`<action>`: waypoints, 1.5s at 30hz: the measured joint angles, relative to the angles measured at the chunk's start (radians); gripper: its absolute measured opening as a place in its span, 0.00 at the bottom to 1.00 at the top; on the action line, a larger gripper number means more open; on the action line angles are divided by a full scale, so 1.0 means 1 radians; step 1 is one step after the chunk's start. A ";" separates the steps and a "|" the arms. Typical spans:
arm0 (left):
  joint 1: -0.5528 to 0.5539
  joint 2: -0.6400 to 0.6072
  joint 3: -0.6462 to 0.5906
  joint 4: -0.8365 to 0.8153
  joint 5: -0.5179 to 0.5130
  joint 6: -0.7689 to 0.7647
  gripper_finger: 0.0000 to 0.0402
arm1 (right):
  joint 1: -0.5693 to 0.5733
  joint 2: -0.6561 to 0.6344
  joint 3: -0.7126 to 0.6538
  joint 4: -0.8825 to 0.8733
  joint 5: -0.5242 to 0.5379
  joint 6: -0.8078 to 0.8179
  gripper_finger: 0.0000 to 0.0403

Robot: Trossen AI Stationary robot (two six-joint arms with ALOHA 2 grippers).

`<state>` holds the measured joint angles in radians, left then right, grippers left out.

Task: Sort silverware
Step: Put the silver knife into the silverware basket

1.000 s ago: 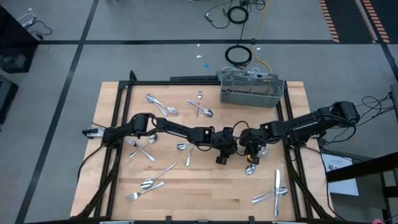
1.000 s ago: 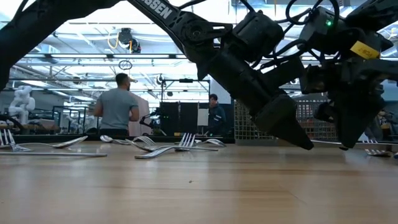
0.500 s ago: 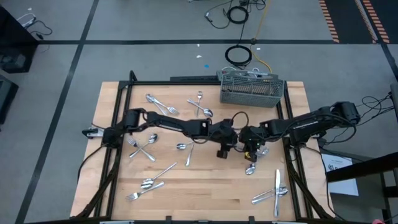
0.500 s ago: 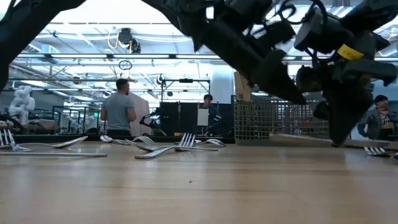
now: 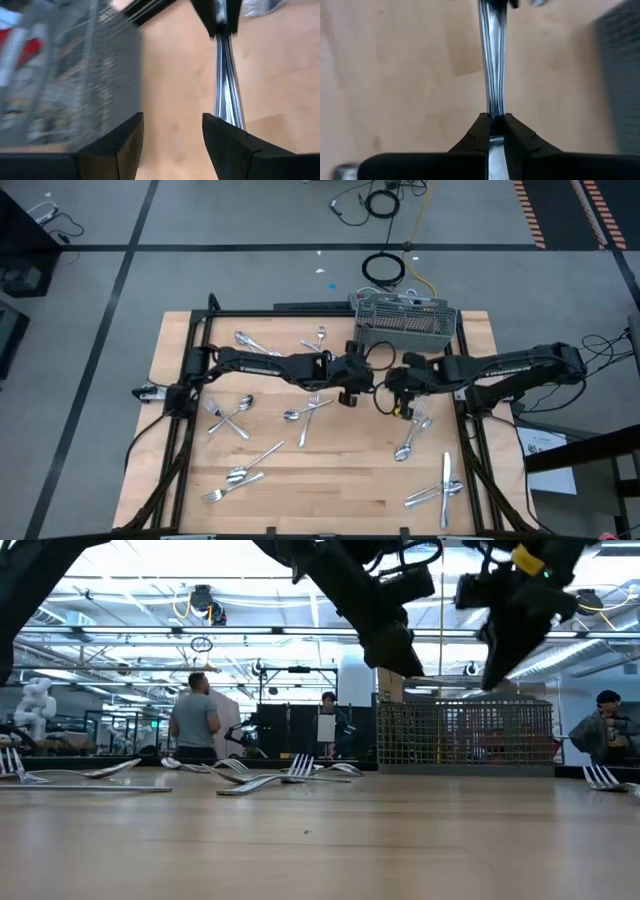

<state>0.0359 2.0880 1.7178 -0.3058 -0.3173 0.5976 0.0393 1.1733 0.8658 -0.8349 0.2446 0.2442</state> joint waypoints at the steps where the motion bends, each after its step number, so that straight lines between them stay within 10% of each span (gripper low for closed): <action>1: 0.003 -0.009 -0.001 -0.004 -0.035 0.017 0.52 | -0.001 -0.002 0.025 -0.029 0.031 -0.013 0.03; 11: 0.079 -0.207 -0.001 -0.039 0.008 -0.061 0.52 | -0.023 -0.005 0.223 -0.212 0.176 -0.078 0.03; 23: 0.080 -0.463 0.001 -0.080 0.130 -0.069 0.52 | -0.069 -0.005 0.409 -0.312 -0.013 0.059 0.03; 35: 0.064 -0.395 -0.001 -0.100 0.257 0.040 0.52 | -0.167 -0.005 0.584 -0.375 -0.260 0.139 0.03; 45: -0.018 -0.267 -0.001 0.020 0.146 0.350 0.52 | -0.213 0.023 0.584 -0.375 -0.304 0.149 0.03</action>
<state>0.0184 1.8215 1.7168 -0.2859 -0.1709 0.9477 -0.1738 1.1960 1.4498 -1.2101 -0.0591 0.3928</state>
